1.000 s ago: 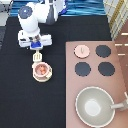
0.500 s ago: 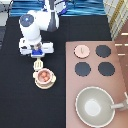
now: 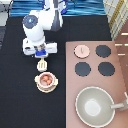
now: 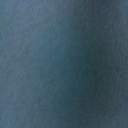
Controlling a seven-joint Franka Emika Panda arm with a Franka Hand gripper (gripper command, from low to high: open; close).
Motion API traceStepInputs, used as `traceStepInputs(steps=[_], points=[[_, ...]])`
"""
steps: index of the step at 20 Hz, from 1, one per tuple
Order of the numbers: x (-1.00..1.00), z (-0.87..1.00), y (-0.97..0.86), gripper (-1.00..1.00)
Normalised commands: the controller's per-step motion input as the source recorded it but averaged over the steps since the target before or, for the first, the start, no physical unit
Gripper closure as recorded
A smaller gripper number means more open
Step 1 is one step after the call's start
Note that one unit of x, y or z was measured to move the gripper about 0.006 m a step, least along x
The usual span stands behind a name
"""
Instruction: Take the lid off the pot, put the pot on the plate, and use the tool to push the pot to the front of the table.
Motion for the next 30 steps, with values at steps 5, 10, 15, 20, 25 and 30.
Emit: traceStepInputs(steps=[5,10,15,20,25,30], points=[[0.05,-0.39,0.15,1.0],[0.74,-0.42,0.0,1.0],[1.0,0.04,0.0,1.0],[0.99,0.49,0.2,1.0],[1.0,0.5,0.13,1.0],[0.93,0.22,0.12,1.0]])
